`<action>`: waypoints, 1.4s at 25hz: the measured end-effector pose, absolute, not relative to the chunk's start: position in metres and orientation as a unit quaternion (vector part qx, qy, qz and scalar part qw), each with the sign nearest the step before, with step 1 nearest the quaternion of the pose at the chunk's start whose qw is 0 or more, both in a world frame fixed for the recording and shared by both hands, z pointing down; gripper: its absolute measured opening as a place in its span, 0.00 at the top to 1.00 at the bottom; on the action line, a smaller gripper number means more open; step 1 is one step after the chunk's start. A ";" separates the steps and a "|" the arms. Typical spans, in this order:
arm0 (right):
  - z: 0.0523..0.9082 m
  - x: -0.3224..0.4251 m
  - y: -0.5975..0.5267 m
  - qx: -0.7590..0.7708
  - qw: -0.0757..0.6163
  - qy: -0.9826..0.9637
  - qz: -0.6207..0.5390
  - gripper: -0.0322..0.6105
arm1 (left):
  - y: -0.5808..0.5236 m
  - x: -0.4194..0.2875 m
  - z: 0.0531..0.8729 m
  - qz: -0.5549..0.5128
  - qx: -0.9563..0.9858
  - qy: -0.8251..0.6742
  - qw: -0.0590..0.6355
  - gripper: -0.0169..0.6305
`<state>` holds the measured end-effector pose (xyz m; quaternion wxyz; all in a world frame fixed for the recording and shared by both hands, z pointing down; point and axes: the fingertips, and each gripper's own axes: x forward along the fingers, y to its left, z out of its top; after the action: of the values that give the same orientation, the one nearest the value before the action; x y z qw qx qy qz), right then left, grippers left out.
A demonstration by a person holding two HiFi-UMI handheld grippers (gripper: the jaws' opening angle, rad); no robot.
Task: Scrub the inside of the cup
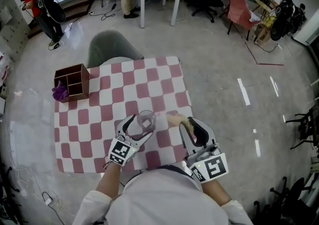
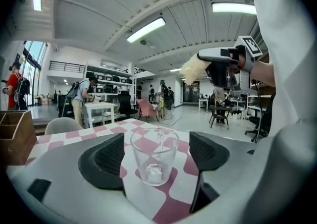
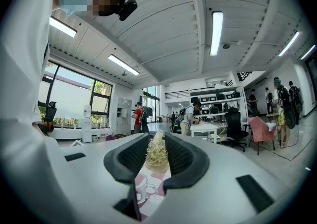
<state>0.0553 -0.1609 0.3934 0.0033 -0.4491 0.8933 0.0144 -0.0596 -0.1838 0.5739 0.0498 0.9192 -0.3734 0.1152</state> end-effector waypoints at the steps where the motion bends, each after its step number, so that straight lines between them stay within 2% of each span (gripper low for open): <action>1: 0.393 0.056 -0.162 -0.450 0.002 0.893 0.015 0.79 | -0.185 -0.058 0.578 0.117 0.919 -0.372 0.051 0.38; 12: 0.402 0.064 -0.162 -0.464 -0.010 0.886 0.005 0.79 | -0.203 -0.049 0.620 0.141 0.916 -0.367 0.076 0.38; 35: 0.404 0.086 -0.158 -0.493 -0.024 0.870 0.007 0.79 | -0.223 -0.025 0.628 0.145 0.923 -0.346 0.087 0.38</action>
<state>0.0860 -0.1577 0.4039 -0.0238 -0.4931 0.8696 0.0072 -0.0245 -0.2230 0.6284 0.0867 0.9228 -0.3462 0.1451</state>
